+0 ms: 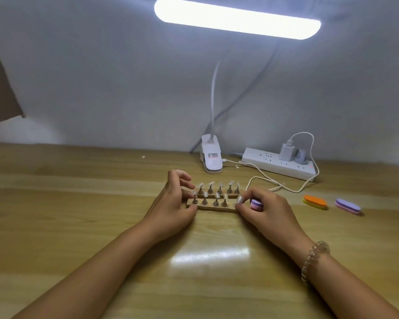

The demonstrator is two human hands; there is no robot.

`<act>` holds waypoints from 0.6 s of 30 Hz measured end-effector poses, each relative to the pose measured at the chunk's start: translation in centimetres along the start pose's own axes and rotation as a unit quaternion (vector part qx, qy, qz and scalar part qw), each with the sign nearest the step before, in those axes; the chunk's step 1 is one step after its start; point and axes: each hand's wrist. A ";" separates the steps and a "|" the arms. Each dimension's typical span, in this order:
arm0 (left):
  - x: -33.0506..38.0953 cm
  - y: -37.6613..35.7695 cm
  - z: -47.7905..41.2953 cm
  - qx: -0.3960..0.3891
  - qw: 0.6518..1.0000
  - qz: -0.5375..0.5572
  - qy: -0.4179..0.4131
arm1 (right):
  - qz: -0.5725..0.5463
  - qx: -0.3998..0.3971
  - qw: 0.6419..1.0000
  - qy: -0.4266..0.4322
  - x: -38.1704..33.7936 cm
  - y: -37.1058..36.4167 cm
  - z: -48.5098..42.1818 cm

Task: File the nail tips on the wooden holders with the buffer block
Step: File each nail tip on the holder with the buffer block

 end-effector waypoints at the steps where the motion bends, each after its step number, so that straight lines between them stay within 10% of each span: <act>1: 0.0 0.0 0.0 0.005 1.000 -0.013 -0.002 | -0.001 0.003 1.000 0.003 -0.1 0.0 0.1; 9: 2.2 0.3 1.7 0.144 0.960 -0.207 -0.121 | -0.129 -0.013 0.991 -0.008 -1.3 0.4 1.2; 18: 4.5 -4.1 2.6 0.007 0.992 -0.012 -0.123 | -0.196 -0.037 0.980 0.013 -1.9 0.0 3.5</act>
Point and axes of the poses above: each hand's wrist, its own z-axis away from the middle knuckle, its own y-axis out of the back of the hand, x = y × z, and after that the axes turned 11 degrees about -x, right-handed
